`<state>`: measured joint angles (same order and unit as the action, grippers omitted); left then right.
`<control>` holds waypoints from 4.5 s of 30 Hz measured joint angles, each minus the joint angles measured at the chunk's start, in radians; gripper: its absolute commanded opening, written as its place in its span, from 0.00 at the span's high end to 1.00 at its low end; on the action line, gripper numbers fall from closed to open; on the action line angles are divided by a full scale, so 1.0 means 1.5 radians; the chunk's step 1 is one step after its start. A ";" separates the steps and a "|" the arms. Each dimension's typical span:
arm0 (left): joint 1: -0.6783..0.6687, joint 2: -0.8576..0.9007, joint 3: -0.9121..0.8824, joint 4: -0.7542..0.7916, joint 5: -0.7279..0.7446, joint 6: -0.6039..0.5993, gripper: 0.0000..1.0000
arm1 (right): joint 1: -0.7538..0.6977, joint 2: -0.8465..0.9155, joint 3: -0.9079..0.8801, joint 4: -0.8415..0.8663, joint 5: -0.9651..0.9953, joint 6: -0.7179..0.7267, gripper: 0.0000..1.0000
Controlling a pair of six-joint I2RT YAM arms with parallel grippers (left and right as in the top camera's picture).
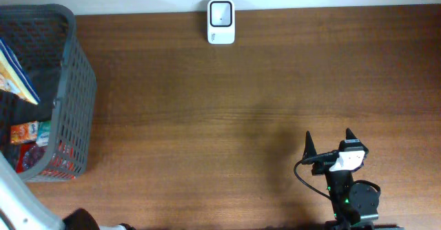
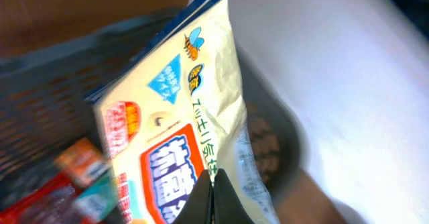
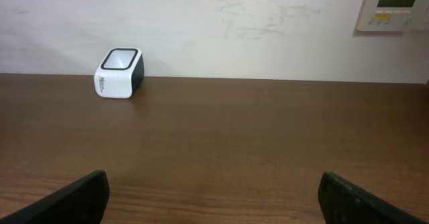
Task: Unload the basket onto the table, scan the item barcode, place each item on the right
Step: 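Lift the yellow packet out and drop it on the table centre, then reach the left gripper into the basket and grasp the green tissue pack, then carry the green tissue pack out and place it right of the yellow packet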
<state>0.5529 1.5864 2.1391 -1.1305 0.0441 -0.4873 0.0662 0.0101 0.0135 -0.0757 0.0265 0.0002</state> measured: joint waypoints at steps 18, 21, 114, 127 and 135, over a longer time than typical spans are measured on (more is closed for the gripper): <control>-0.633 0.163 0.000 -0.030 0.008 0.181 1.00 | 0.000 0.000 0.000 0.000 0.000 0.000 0.02; -0.683 0.271 -0.001 -0.039 -0.056 0.196 1.00 | 0.000 0.000 0.000 0.000 0.000 0.000 0.02; 0.023 0.290 -0.404 0.130 -0.137 0.386 1.00 | 0.000 0.000 0.000 0.000 0.000 0.000 0.02; 0.018 0.066 0.011 0.058 0.176 0.259 1.00 | 0.000 0.000 0.000 0.000 0.000 0.000 0.02; -0.250 -0.048 0.021 0.041 0.363 0.190 1.00 | 0.000 0.000 0.000 0.000 0.000 0.000 0.02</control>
<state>0.1783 1.5150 2.1704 -1.0683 0.5880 -0.2016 0.0662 0.0101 0.0135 -0.0757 0.0265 0.0002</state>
